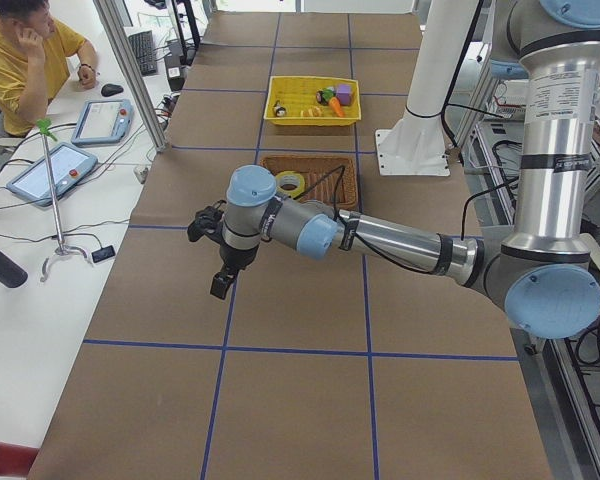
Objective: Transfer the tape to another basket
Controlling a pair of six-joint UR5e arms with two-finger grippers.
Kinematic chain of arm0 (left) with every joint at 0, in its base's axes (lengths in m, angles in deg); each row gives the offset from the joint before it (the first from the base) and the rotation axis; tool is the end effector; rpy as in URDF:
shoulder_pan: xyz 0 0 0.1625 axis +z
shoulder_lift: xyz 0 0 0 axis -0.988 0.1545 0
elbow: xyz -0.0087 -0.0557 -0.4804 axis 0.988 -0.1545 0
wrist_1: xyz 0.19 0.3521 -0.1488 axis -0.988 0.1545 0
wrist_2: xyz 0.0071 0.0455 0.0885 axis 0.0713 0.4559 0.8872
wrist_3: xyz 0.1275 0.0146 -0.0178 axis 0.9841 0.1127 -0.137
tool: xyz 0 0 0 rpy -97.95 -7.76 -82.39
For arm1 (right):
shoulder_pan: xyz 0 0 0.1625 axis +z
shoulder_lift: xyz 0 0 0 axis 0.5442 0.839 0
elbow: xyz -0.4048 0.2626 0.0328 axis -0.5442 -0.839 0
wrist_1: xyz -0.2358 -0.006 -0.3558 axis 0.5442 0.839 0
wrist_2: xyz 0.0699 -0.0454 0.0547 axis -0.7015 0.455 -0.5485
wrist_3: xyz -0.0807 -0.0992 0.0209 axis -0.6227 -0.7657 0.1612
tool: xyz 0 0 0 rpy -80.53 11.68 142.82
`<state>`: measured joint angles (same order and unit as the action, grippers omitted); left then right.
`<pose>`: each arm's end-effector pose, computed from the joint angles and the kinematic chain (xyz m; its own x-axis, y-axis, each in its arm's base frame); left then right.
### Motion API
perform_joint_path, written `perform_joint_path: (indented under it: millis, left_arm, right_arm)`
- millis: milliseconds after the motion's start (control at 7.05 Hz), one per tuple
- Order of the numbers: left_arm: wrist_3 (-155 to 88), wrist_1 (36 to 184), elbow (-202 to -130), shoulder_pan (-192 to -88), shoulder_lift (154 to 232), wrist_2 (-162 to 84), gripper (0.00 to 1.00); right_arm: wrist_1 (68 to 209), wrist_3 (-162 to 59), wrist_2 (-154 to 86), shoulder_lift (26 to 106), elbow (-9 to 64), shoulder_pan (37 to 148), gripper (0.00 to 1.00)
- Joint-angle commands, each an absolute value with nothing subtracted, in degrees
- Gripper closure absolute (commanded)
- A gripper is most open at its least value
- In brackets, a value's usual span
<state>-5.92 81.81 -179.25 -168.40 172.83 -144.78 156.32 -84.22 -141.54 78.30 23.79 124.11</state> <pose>-0.0303 -0.5101 0.6319 0.7574 0.3682 -0.5393 -0.2177 0.9210 0.3231 0.0608 -0.5711 0.6878 0.7371 -0.2897 0.6106 0.1928 0.9561 0.2209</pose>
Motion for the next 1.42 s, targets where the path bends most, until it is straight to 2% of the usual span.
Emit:
perform_joint_path:
  millis: [0,426,567,709,851,1277]
  left_arm:
    - [-0.6,66.9,-179.1,-173.0,172.6,-150.4,0.01]
    - [-1.1,70.9,-175.1,-175.9,172.2,-150.8,0.01]
    - [-14.0,72.1,-175.4,-176.2,172.6,-150.7,0.01]
    - [-19.5,80.0,-174.3,-176.2,171.6,-150.3,0.01]
    - [-19.8,88.4,-169.7,-176.2,171.1,-150.3,0.01]
    - [-19.9,91.6,-167.5,-175.9,171.0,-150.6,0.01]
  right_arm:
    - [156.3,-84.2,-141.4,79.0,23.5,124.1,0.00]
    - [156.3,-84.4,-141.0,81.2,23.5,125.2,0.00]
    - [156.3,-84.9,-141.1,82.1,23.6,126.1,0.00]
    - [156.3,-85.0,-141.0,82.6,23.5,126.7,0.00]
    - [156.3,-85.2,-141.0,83.3,23.6,127.9,0.00]
    - [156.3,-84.6,-141.1,84.1,24.0,129.4,0.00]
